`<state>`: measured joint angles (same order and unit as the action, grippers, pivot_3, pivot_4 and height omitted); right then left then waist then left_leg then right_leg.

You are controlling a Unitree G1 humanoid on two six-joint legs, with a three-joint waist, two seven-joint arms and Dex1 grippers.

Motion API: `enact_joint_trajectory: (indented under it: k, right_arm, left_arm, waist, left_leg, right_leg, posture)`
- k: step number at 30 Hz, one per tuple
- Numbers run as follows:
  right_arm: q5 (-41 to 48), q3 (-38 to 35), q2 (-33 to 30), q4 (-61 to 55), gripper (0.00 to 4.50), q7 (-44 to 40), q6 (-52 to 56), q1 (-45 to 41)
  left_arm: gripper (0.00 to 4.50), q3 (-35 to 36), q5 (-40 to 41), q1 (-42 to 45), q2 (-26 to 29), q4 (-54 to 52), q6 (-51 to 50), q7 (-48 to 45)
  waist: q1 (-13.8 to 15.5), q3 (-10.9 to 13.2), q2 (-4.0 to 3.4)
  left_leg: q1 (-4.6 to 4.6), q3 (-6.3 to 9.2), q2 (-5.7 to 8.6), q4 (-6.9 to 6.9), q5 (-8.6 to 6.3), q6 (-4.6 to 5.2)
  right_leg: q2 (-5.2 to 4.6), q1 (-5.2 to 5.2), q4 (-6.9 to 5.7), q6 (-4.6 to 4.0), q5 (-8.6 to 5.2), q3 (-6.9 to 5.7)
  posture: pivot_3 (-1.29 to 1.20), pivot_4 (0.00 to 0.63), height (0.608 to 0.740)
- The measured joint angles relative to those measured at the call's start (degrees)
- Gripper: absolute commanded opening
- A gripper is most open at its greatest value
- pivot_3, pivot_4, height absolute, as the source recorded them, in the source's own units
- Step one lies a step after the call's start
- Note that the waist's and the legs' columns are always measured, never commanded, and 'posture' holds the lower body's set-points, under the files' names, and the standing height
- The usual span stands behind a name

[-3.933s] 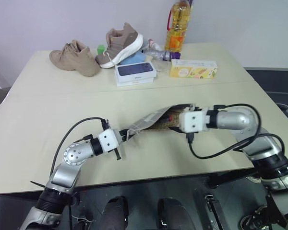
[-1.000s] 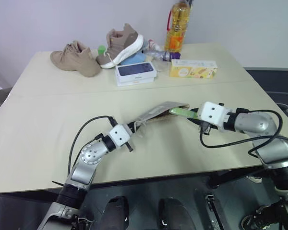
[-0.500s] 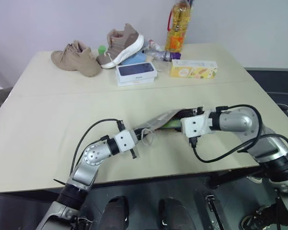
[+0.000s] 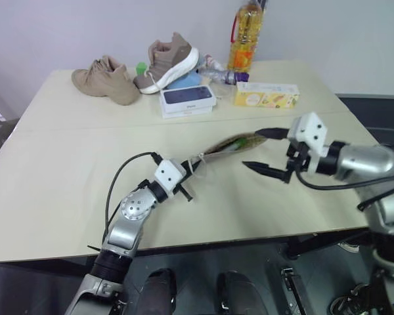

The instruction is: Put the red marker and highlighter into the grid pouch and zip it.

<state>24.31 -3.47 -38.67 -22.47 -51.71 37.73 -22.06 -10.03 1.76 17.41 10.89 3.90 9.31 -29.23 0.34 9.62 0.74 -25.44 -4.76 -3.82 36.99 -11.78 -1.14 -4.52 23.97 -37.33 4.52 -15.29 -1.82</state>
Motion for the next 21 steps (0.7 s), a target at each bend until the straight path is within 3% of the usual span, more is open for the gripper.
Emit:
enact_joint_trajectory:
  k: [7,12,17,21]
  right_arm:
    - [-2.2,7.5,10.9,0.3,4.36,12.2,3.8,-0.4]
    - [-1.2,7.5,18.3,2.6,2.70,17.4,5.5,-3.6]
    - [1.0,7.1,18.8,2.6,0.05,17.8,7.5,-3.8]
    - [1.3,6.8,16.3,2.6,0.05,17.3,7.6,-3.8]
  left_arm:
    - [0.00,-0.2,-1.3,1.1,-1.0,0.5,0.0,2.4]
    - [0.00,-0.5,-2.5,1.2,-1.5,0.6,0.1,3.5]
    - [0.00,-0.5,-3.4,1.2,-1.2,0.7,0.1,4.3]
    - [0.00,-0.4,-4.0,1.2,-0.5,0.9,0.7,4.7]
  waist:
    - [0.1,0.0,0.01]
    - [0.4,0.0,0.00]
    - [0.3,0.0,0.00]
    - [0.3,0.0,0.00]
  left_leg:
    - [-0.04,-0.03,0.02,0.02,0.00,0.00]
    - [-0.06,-0.03,0.02,0.02,0.00,0.00]
    - [-0.07,-0.04,0.02,0.02,0.00,0.00]
    - [-0.07,-0.03,0.02,0.01,0.00,0.00]
  right_leg:
    - [-0.01,0.03,0.02,-0.01,0.01,0.00]
    - [-0.01,0.03,0.02,0.00,0.01,-0.01]
    - [-0.02,0.03,0.04,-0.01,0.01,-0.01]
    - [-0.02,0.04,0.04,-0.01,0.01,-0.02]
  posture:
    - [0.00,0.150,0.736]
    - [0.00,0.150,0.736]
    - [0.00,0.150,0.736]
    - [0.00,0.150,0.736]
